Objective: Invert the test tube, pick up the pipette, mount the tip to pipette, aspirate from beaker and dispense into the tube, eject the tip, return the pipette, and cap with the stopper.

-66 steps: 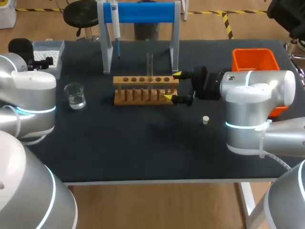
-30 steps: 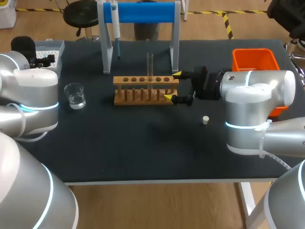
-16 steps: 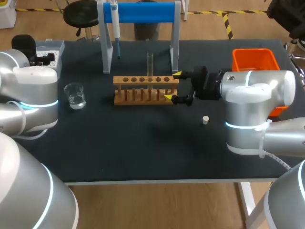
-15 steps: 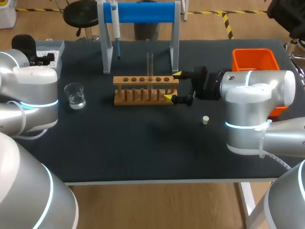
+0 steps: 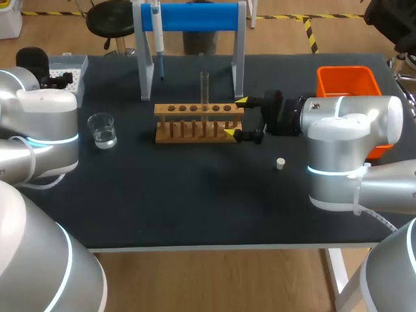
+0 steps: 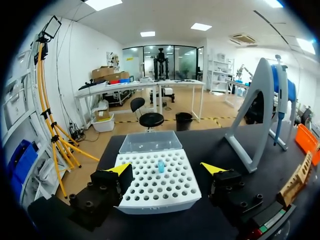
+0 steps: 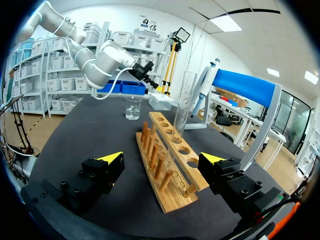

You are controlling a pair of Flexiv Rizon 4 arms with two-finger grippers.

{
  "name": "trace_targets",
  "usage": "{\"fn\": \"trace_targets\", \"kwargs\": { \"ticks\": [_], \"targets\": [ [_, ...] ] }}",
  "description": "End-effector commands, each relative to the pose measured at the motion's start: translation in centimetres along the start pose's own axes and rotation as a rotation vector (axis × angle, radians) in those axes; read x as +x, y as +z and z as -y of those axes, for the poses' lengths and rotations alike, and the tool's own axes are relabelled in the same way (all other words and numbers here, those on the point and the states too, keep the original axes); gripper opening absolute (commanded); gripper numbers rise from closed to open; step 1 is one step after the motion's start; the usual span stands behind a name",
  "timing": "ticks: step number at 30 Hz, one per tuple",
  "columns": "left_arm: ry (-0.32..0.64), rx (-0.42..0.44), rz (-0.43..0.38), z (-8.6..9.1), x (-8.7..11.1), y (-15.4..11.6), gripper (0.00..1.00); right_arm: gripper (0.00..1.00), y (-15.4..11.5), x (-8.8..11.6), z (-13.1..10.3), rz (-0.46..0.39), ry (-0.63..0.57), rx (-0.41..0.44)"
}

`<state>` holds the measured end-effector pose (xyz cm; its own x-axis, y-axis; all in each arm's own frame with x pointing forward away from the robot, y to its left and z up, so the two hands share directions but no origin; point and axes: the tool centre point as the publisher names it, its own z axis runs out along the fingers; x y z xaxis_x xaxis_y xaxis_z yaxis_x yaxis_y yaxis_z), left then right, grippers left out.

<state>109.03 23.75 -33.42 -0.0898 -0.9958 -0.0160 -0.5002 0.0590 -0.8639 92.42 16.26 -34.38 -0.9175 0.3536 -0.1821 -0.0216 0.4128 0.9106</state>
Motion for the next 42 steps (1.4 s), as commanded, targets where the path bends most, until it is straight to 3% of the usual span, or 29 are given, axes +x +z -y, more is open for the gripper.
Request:
{"fn": "trace_targets", "kwargs": {
  "ticks": [1,4,19,29,38,42],
  "targets": [
    [0.008,-0.007,-0.003,0.1,0.0,0.9,0.80,1.00,0.0,0.1,0.0,0.003,0.000,0.001],
    [0.010,-0.010,-0.004,0.1,-0.1,1.2,0.73,1.00,0.0,0.1,0.0,0.003,0.000,0.001],
    [-0.004,-0.008,0.005,-0.1,-0.3,2.5,0.75,1.00,0.0,0.1,0.0,0.003,0.000,0.001],
    [-0.007,-0.016,0.008,-0.2,-0.3,3.0,0.70,1.00,0.0,0.1,0.0,0.003,0.000,0.001],
    [-0.008,-0.023,0.008,-0.2,-0.4,3.2,0.62,1.00,0.0,0.1,0.0,0.003,0.000,0.001],
    [-0.008,-0.026,0.007,-0.2,-0.4,3.3,0.53,1.00,0.0,0.1,0.0,0.003,0.000,0.001]
  ]
}}
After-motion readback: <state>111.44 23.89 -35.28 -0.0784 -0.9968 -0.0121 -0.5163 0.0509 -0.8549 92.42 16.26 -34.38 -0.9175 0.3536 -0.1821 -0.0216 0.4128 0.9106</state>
